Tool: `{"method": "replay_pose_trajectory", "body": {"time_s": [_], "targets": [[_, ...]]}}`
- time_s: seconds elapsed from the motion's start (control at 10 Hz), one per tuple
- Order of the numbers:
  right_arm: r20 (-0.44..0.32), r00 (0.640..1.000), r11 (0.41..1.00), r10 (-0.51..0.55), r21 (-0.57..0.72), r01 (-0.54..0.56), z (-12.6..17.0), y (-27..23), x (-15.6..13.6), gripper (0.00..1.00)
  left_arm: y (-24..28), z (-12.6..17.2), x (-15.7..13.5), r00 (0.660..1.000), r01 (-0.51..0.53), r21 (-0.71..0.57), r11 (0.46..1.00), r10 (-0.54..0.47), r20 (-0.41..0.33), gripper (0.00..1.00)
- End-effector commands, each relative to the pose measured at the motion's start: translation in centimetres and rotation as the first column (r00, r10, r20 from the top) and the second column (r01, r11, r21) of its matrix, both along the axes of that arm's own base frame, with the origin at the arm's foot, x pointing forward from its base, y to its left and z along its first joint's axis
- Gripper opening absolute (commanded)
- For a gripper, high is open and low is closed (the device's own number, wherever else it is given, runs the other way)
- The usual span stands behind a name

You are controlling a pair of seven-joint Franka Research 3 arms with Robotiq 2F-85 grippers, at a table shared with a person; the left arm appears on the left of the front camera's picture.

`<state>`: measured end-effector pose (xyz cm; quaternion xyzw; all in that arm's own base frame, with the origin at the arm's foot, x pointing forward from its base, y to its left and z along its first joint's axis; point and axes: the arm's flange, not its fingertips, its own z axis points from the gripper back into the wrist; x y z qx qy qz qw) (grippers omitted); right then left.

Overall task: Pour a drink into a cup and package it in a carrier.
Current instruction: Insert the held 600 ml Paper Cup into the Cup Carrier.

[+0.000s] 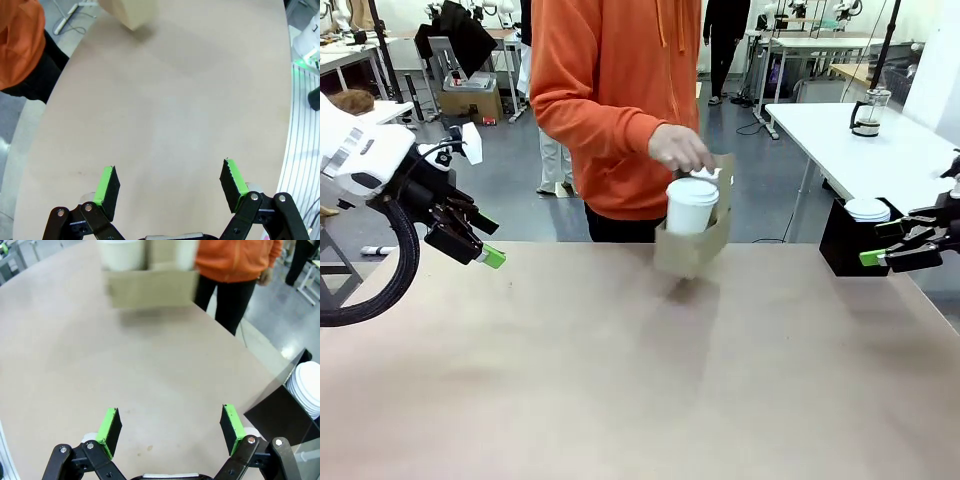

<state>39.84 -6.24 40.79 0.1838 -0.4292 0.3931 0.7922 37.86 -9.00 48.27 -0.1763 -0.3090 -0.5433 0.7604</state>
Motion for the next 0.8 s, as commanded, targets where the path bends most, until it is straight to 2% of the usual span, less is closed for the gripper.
{"method": "replay_pose_trajectory", "body": {"time_s": [0.0,0.7], "targets": [[0.012,1.0,1.0,0.018,0.0,-0.018,0.0,-0.19,0.45,1.0,-0.04,-0.13,0.15,1.0,0.001,-0.013,1.0,0.0,0.008,1.0],[0.012,1.0,1.0,0.018,0.0,-0.018,0.0,-0.19,0.45,1.0,-0.04,-0.13,0.15,1.0,0.001,-0.013,1.0,0.0,0.008,1.0]]}}
